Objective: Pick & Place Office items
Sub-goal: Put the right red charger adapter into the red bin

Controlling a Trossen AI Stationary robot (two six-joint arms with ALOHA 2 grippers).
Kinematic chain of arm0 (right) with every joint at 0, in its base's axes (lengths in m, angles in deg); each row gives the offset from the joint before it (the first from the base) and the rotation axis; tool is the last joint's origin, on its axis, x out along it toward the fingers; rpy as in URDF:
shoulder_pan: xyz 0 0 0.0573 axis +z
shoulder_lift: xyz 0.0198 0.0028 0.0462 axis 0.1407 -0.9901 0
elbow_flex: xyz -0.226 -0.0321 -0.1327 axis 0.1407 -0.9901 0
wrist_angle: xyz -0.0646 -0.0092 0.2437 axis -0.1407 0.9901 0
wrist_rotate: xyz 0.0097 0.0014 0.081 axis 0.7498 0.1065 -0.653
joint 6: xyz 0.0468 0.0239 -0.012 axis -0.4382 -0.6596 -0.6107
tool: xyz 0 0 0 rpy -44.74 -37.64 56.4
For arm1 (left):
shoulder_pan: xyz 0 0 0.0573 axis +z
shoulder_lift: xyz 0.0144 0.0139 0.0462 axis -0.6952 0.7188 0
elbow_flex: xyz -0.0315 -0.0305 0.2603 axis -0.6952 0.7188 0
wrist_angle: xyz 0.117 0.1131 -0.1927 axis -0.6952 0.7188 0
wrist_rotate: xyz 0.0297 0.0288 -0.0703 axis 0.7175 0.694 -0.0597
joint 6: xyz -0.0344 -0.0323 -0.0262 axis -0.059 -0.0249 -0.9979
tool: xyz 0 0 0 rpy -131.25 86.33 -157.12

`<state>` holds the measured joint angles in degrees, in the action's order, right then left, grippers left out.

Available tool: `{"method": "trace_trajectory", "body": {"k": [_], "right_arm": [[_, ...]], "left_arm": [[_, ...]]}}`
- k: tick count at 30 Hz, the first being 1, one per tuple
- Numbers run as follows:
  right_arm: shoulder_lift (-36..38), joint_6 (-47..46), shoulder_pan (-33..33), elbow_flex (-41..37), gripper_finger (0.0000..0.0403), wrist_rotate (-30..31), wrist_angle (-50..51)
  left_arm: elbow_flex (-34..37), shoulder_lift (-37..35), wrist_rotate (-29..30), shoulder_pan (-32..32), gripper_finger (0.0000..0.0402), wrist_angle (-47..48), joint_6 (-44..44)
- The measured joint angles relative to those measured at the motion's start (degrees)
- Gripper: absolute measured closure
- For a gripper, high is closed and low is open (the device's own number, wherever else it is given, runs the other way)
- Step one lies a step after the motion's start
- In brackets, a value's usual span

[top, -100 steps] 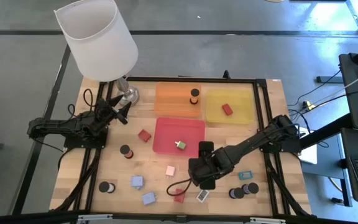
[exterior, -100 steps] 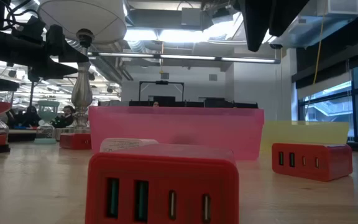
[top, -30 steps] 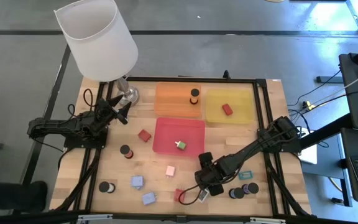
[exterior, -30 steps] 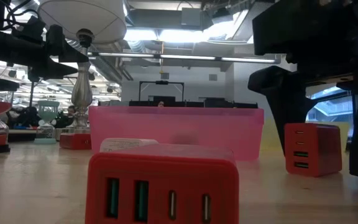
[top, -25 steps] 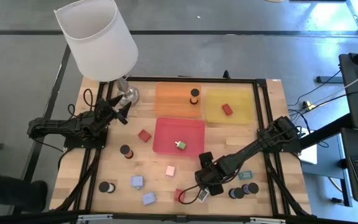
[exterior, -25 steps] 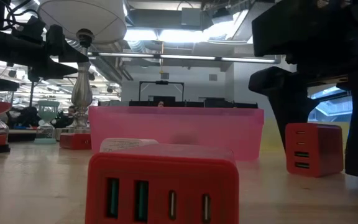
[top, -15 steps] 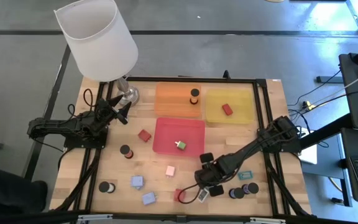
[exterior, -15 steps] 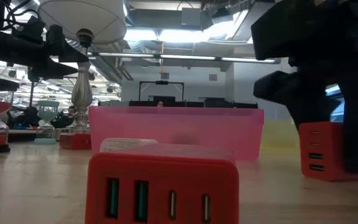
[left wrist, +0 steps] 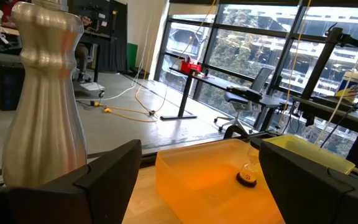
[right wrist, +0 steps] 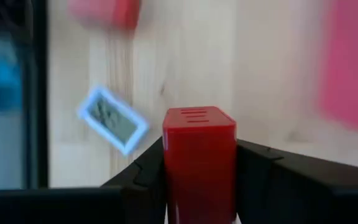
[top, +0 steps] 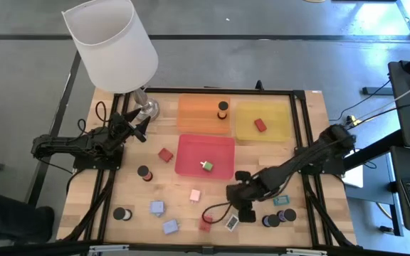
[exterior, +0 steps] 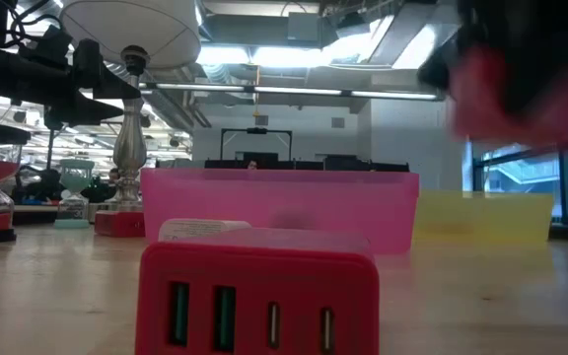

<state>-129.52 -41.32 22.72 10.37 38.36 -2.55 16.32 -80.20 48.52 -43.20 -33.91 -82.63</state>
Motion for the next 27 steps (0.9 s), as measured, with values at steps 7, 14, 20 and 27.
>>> {"method": "trace_trajectory", "body": {"k": [7,14,20,27], "right_arm": [[8.37,-4.60,-4.39,0.05,0.0280,13.21,-7.35],[6.37,-6.25,-14.76,0.11,0.0279,14.00,-15.78],[2.50,-6.51,-21.13,0.09,0.0279,12.34,-16.33],[-1.51,-4.11,-23.28,0.07,0.0278,6.86,-16.34]], "left_arm": [[0.00,0.00,0.00,0.01,0.0080,0.00,0.00],[-0.01,-0.01,0.00,-0.01,0.0080,0.00,0.00],[-0.01,0.01,0.00,0.02,0.0080,-0.18,0.00],[0.02,0.01,0.00,0.01,0.0080,-0.15,0.00]]}}
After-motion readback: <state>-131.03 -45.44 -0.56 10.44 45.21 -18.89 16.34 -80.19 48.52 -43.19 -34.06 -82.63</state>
